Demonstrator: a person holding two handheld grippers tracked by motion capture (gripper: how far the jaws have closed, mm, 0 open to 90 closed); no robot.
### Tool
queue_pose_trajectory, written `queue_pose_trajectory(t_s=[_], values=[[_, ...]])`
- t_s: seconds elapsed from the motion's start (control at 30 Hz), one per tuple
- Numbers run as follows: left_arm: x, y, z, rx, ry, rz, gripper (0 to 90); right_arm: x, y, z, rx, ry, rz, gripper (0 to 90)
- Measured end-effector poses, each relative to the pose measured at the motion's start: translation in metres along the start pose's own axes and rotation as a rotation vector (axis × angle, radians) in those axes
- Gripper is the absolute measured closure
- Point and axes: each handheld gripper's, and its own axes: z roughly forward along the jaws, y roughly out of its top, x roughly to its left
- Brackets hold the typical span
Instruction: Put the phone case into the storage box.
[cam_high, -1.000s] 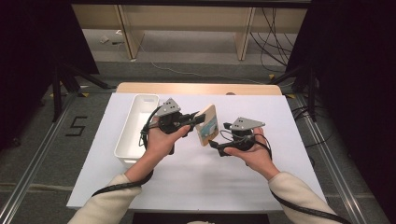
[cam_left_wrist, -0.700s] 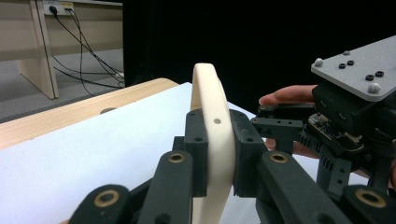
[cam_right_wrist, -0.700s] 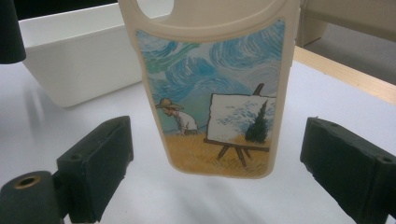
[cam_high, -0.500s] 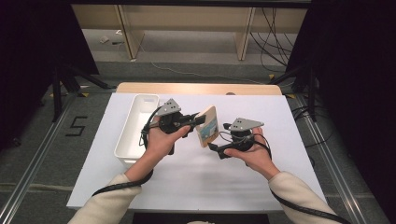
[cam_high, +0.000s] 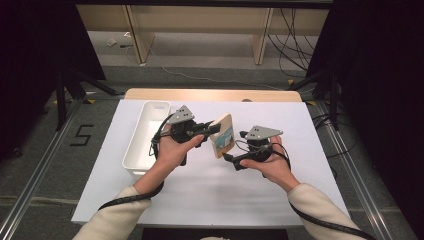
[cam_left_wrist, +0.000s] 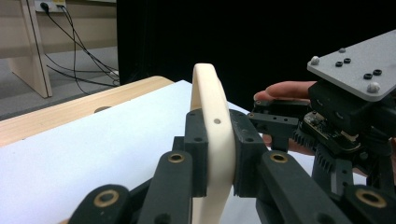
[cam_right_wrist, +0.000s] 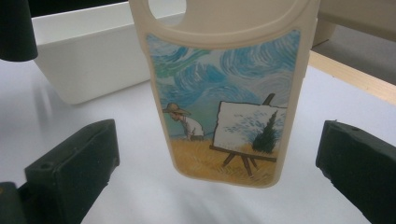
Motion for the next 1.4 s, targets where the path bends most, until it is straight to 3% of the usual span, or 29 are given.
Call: queue_pose_trajectory(t_s=[0.23, 0.73, 1.23, 1.4], values=[[0.001, -0.001, 0.001, 0.018, -0.016, 0.01, 79.2, -0.008, 0.008, -0.011, -0.051, 0.004, 0.008, 2.1], [0.0, 0.0, 0.002, 0.053, -0.074, 0.043, 79.2, -0.009, 0.01, -0.011, -0.06, 0.048, -0.023, 9.7], [-0.002, 0.004, 0.0, 0.047, -0.107, 0.075, 79.1, -0.013, 0.0, 0.0, -0.005, 0.104, -0.04, 15.5], [-0.003, 0.006, -0.002, 0.055, -0.115, 0.065, 79.2, -0.015, -0.005, 0.003, 0.012, 0.126, -0.039, 15.9]])
